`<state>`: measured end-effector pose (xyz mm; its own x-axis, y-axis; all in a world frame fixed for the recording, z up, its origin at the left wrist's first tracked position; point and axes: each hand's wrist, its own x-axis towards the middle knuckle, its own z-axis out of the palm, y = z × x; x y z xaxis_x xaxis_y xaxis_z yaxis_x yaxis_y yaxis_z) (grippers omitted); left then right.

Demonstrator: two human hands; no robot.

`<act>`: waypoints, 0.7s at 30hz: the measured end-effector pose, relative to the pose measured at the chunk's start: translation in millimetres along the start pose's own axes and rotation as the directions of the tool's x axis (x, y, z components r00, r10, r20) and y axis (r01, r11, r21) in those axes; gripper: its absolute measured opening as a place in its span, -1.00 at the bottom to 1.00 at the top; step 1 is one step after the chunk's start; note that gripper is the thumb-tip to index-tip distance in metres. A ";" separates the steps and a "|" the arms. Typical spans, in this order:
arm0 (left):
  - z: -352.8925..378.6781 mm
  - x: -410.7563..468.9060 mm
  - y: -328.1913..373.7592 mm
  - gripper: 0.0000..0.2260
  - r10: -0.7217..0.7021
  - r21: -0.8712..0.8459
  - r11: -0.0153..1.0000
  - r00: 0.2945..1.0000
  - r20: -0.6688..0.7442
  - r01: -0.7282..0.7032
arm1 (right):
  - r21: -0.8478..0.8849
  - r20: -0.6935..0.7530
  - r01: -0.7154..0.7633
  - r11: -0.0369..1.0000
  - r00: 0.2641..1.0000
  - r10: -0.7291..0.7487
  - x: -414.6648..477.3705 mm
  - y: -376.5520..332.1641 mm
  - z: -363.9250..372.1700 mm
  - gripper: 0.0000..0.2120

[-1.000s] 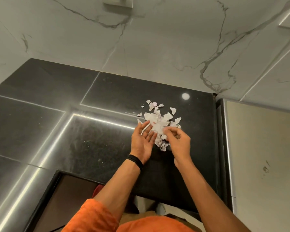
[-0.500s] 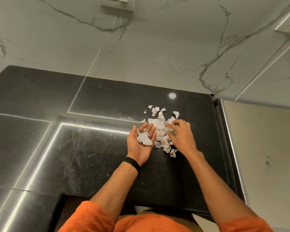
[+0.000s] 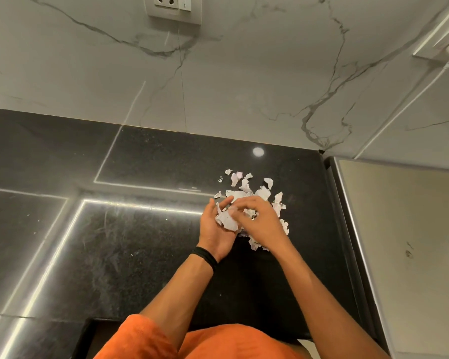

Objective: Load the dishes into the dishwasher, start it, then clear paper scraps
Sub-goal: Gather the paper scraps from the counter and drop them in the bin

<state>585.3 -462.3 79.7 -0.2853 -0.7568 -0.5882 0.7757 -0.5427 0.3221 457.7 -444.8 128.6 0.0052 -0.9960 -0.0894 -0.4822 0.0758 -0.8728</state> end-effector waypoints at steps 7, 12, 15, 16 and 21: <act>-5.6 1.4 12.6 -0.57 0.015 -0.125 0.992 1.000 0.018 -0.013 | -0.163 -0.229 -0.077 0.984 0.973 0.038 14.9 16.4 -11.1 -0.87; -11.2 7.7 19.7 -0.56 0.061 -0.110 0.992 0.998 -0.029 -0.064 | -0.516 -0.105 -0.072 0.854 0.994 0.021 16.1 40.3 -0.7 -0.71; -14.1 10.7 24.6 -0.56 0.077 -0.099 0.992 0.996 -0.045 -0.081 | -0.474 -0.171 -0.081 0.877 0.985 -0.001 13.0 45.6 6.9 -0.85; -14.6 11.7 26.0 -0.56 0.082 -0.098 0.991 0.996 -0.043 -0.086 | -0.465 -0.189 -0.091 0.881 0.982 0.002 12.4 46.3 5.4 -0.90; -12.4 14.6 27.8 -0.59 0.094 -0.076 0.992 0.995 -0.041 -0.097 | -0.231 -0.252 -0.060 0.971 0.968 0.000 1.8 36.0 -12.3 -0.96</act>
<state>609.7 -483.9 70.9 -0.1874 -0.7888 -0.5853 0.8404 -0.4373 0.3202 429.6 -444.4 102.9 -0.2157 -0.9759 0.0343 -0.6709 0.1226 -0.7313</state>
